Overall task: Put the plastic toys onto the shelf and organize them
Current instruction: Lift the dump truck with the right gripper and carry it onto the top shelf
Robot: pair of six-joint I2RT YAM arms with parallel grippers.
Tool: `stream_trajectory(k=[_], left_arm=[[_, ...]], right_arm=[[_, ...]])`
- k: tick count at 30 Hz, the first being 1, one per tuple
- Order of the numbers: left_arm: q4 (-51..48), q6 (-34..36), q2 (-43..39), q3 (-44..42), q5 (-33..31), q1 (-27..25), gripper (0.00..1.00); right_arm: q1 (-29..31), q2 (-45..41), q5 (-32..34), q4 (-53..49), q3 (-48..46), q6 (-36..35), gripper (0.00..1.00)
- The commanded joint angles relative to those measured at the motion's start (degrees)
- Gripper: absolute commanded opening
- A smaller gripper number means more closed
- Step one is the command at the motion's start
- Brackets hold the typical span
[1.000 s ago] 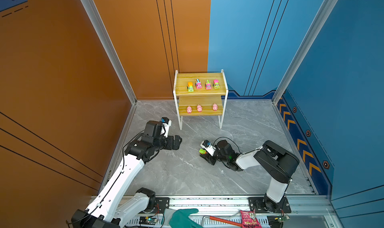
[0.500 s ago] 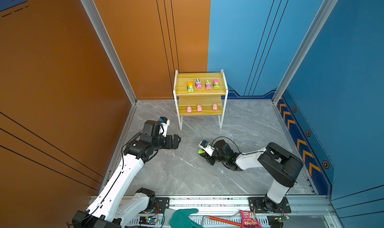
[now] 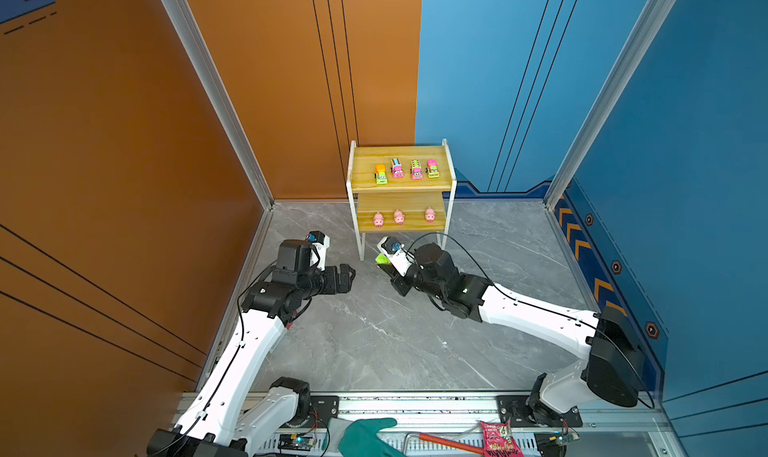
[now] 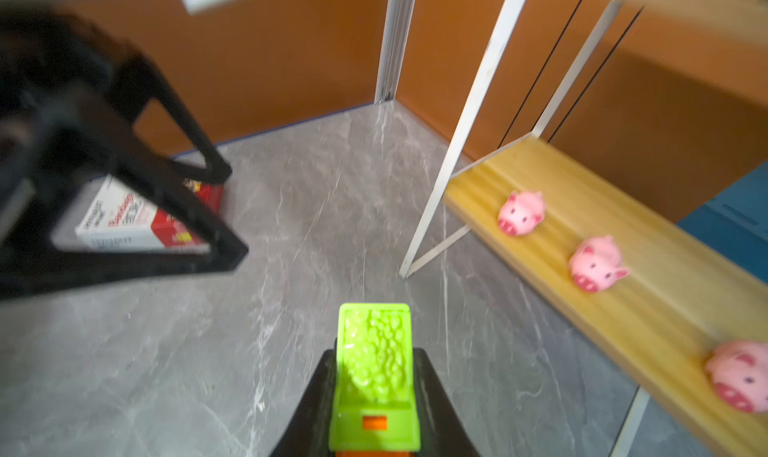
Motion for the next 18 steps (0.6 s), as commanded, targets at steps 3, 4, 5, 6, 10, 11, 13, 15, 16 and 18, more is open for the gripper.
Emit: stream_trajectory(k=[3,4,5,6,10,11,13,15,16,18], left_arm=[[0.4,-1.9,-0.7,5.8,-1.4,0.2,0.98],[-0.1,-1.8,-0.4,6.6,-1.8,0.3,0.98],[-0.3,-1.5,-0.1,7.3,-1.9,0.3,0.98],[-0.3,-1.2,0.0,7.7,-2.1,0.3,0.98],[-0.2,-0.1,0.8,9.3,-4.2,0.1,0.98],[-0.2,0.2,1.1,9.7,-5.2,0.0,0.98],[-0.2,0.6,1.3,10.1,-6.3,-0.2,0.98],[0.0,1.2,1.7,10.1,-7.4,-0.4,0.98],[0.2,1.5,1.8,10.1,-7.6,-0.5,0.98],[0.9,1.7,1.7,9.4,-7.7,-0.5,0.98]], right_arm=[[0.8,6.5,10.6,-14.1,16.7,5.8,0.20],[1.0,8.1,11.5,-14.9,19.9,6.4,0.20],[0.9,9.5,12.6,-15.8,23.0,6.9,0.20],[1.1,10.9,13.5,-16.4,25.5,7.2,0.20],[1.3,16.5,16.9,-17.3,36.4,8.0,0.21],[1.4,18.1,18.1,-18.0,39.3,8.3,0.21],[1.5,21.1,19.8,-18.4,44.1,8.3,0.21],[1.5,23.9,21.6,-18.7,48.6,8.5,0.21],[1.5,25.4,22.5,-18.9,50.9,8.5,0.21],[1.5,28.4,23.9,-19.6,55.6,8.5,0.21]])
